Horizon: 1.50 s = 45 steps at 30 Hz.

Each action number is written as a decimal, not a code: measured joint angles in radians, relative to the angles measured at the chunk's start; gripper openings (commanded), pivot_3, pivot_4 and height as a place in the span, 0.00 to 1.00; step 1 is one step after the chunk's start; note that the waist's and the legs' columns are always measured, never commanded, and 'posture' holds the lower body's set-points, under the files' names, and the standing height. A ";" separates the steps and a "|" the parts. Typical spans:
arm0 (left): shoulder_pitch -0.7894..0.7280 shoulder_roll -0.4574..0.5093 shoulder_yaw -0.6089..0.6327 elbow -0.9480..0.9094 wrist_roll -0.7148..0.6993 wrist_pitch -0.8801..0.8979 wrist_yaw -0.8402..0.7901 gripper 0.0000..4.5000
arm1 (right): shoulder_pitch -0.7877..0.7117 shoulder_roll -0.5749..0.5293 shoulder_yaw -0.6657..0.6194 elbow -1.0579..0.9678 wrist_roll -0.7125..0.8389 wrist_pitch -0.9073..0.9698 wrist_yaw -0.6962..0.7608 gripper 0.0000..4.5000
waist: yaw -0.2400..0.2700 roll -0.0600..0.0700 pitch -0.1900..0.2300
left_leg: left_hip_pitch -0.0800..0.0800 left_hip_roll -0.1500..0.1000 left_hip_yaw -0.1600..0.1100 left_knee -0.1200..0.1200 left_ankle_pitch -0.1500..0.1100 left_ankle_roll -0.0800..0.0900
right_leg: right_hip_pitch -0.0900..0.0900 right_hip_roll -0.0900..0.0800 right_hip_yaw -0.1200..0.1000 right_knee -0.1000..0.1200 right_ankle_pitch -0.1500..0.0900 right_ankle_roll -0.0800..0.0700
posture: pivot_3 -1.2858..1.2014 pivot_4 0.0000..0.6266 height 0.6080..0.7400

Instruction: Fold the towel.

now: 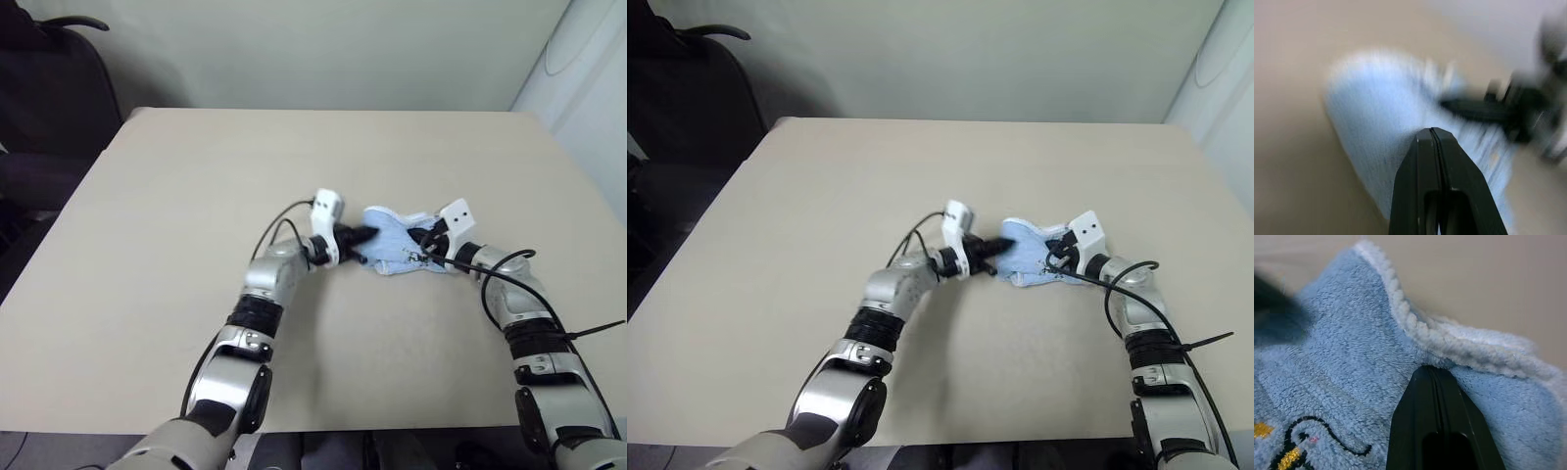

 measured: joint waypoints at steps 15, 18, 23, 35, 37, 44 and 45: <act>0.367 0.366 0.187 -0.499 -0.110 0.150 0.047 0.00 | -0.107 -0.102 -0.112 0.073 0.164 0.366 0.092 0.99 | -0.011 0.000 0.000 | 0.002 0.001 0.000 -0.005 0.001 -0.001 | -0.003 0.002 0.005 0.000 -0.001 -0.001 | 0.52 0.24 1.00; 0.456 0.371 0.256 -0.531 -0.131 0.161 0.094 0.00 | -0.119 -0.097 -0.087 0.136 0.156 0.366 0.110 0.99 | -0.010 0.000 0.000 | 0.002 0.001 0.001 -0.007 0.001 -0.002 | -0.004 0.002 0.005 0.000 -0.001 -0.001 | 0.52 0.24 1.00; 0.546 0.317 0.285 -0.637 -0.190 0.180 0.170 0.00 | -0.134 -0.086 -0.056 0.176 0.140 0.364 0.139 0.99 | -0.011 0.000 0.000 | 0.005 0.001 0.000 -0.007 0.001 -0.002 | -0.001 0.002 0.005 0.001 -0.001 -0.001 | 0.52 0.24 1.00; 0.551 0.307 0.268 -0.673 -0.223 0.181 0.229 0.00 | -0.147 -0.051 -0.052 0.161 0.164 0.464 0.173 0.32 | -0.023 0.000 0.000 | 0.011 0.001 0.000 -0.013 0.001 -0.002 | 0.002 0.004 0.005 0.001 -0.003 -0.005 | 0.52 0.24 1.00; 0.550 0.299 0.258 -0.673 -0.226 0.181 0.233 0.00 | -0.147 -0.050 -0.074 0.155 0.180 0.488 0.168 0.17 | -0.021 -0.001 0.000 | 0.011 0.001 0.000 -0.012 0.001 -0.002 | 0.002 0.003 0.005 0.001 -0.003 -0.005 | 0.52 0.24 1.00; 0.525 0.256 0.191 -0.652 -0.226 0.181 0.234 0.00 | -0.132 -0.082 -0.280 0.126 0.283 0.620 0.042 0.00 | -0.008 0.000 0.000 | 0.011 0.001 0.000 -0.012 0.001 -0.002 | 0.003 0.003 0.005 0.001 -0.003 -0.004 | 0.52 0.24 1.00; 0.519 0.253 0.181 -0.645 -0.226 0.180 0.233 0.00 | -0.134 -0.095 -0.325 0.130 0.294 0.629 0.008 0.00 | -0.007 0.000 0.000 | 0.011 0.001 0.000 -0.012 0.001 -0.002 | 0.003 0.003 0.005 0.001 -0.003 -0.004 | 0.52 0.24 1.00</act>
